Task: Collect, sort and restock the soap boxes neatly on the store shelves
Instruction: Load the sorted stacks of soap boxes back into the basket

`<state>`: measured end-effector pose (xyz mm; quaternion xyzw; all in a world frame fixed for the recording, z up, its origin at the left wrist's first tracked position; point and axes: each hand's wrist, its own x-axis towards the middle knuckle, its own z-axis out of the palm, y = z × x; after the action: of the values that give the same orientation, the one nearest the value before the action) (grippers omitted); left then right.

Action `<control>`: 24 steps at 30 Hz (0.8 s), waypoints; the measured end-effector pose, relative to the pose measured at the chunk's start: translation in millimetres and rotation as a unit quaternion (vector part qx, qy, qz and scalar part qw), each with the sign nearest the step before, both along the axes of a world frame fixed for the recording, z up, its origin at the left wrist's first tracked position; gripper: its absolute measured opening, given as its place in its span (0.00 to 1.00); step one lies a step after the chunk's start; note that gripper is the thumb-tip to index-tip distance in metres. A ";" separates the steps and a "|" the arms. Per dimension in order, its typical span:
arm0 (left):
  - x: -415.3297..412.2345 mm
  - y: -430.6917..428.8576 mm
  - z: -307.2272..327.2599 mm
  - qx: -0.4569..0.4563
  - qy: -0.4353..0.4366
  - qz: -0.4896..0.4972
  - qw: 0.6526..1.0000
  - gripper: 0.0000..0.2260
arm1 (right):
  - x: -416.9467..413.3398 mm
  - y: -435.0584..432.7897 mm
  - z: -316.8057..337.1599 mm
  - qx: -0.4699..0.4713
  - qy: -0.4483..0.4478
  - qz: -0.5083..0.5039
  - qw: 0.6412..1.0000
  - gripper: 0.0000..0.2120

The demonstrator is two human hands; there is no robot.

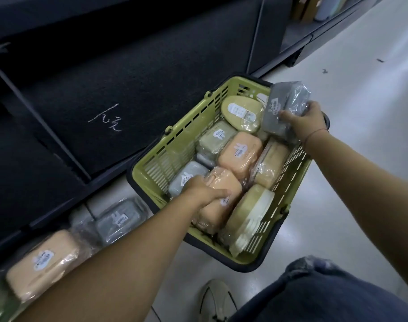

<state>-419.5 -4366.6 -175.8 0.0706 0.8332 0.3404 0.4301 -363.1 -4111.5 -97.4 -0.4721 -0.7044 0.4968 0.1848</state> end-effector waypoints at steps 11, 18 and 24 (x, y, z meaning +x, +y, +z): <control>-2.9 -174.6 163.6 0.155 0.153 0.138 0.966 0.21 | -1.0 -134.8 116.0 -0.158 0.165 0.194 0.954 0.33; 15.7 -339.1 178.5 0.142 0.110 0.235 0.955 0.26 | -46.4 -300.4 127.0 -0.139 0.056 0.429 0.891 0.40; 44.5 -381.5 150.5 0.186 0.093 0.302 0.930 0.14 | -56.1 -388.2 17.6 -0.117 -0.075 0.314 0.939 0.41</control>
<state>-375.0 -4748.1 -25.3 -0.0740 0.7730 0.5951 0.2070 -419.2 -4499.7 -79.8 -0.2814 -0.7655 0.5716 -0.0902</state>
